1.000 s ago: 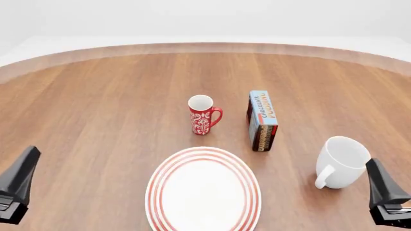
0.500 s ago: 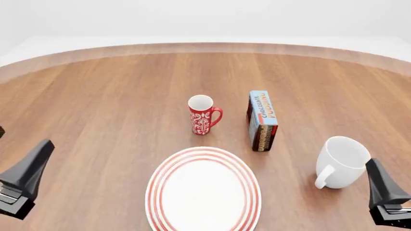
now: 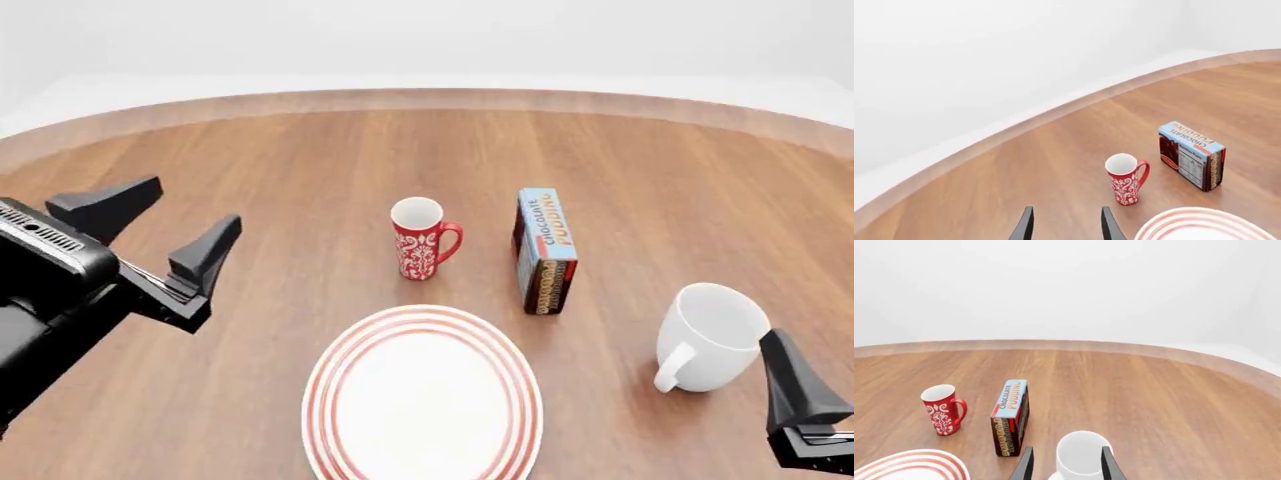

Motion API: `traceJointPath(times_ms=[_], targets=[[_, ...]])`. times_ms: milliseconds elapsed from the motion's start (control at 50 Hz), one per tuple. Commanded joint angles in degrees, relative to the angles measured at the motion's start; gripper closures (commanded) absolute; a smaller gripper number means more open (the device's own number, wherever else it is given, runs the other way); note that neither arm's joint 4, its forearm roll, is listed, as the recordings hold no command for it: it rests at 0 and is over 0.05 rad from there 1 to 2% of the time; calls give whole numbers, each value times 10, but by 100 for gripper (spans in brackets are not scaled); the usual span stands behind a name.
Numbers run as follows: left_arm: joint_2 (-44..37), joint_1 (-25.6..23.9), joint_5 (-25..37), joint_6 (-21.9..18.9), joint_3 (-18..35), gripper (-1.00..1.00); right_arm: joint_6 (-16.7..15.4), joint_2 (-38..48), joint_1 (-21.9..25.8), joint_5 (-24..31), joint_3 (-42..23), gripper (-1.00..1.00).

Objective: Pick up the white mug and put it on the plate, and put the chocolate pudding to the right of the plate.

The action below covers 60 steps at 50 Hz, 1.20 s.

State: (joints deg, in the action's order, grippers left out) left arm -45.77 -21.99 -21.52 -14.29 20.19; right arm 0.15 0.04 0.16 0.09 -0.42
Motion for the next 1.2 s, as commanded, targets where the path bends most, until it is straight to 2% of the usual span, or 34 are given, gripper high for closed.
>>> traceJointPath(times_ms=[20,460,1200], targets=[[-117,-40,-66,-15,35,-100,0,0,1,0,0,-100],[-164,-120,-59,-32,65,-100,0,0,1,0,0,-100],[-290,-245,-66,-21,143,-100,1,0,1,0,1,-100]])
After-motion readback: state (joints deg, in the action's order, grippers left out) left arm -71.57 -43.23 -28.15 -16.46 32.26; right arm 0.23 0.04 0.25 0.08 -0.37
